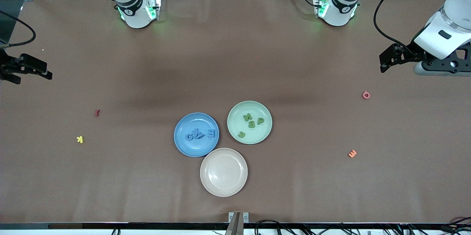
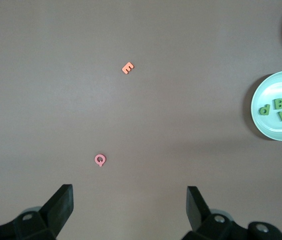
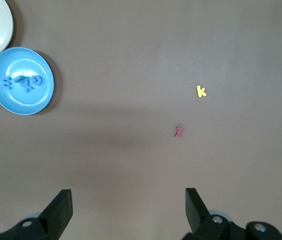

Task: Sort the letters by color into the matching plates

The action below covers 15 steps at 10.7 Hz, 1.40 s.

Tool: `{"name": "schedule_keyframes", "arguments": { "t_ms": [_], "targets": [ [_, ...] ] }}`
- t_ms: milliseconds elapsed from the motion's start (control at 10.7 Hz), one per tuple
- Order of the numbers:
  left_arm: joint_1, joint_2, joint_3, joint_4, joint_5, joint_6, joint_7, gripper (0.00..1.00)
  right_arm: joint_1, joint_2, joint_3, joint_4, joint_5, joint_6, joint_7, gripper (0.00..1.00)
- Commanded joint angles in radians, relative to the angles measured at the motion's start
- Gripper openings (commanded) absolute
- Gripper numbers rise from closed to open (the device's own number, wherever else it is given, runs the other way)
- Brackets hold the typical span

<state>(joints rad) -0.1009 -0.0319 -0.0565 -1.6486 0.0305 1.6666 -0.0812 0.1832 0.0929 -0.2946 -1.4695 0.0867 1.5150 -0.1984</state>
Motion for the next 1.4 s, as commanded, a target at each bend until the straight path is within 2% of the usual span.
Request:
{"name": "schedule_keyframes", "arguments": {
  "t_ms": [0,374,841,1308],
  "targets": [
    [-0.005,0.017,0.001,0.021,0.016,-0.022,0.018,1.00,-0.004,0.001,0.070,0.051,-0.015,-0.039,0.189,1.00],
    [-0.003,0.020,0.001,0.021,0.014,-0.019,0.024,1.00,-0.080,-0.009,0.164,0.051,-0.016,-0.033,0.218,1.00],
    [-0.011,0.020,0.001,0.023,0.012,-0.018,0.024,1.00,-0.109,-0.013,0.207,0.051,-0.022,-0.027,0.220,1.00],
    [-0.011,0.020,0.000,0.021,0.012,-0.014,0.024,1.00,-0.103,-0.010,0.212,0.051,-0.042,-0.010,0.220,1.00]
  ]
}}
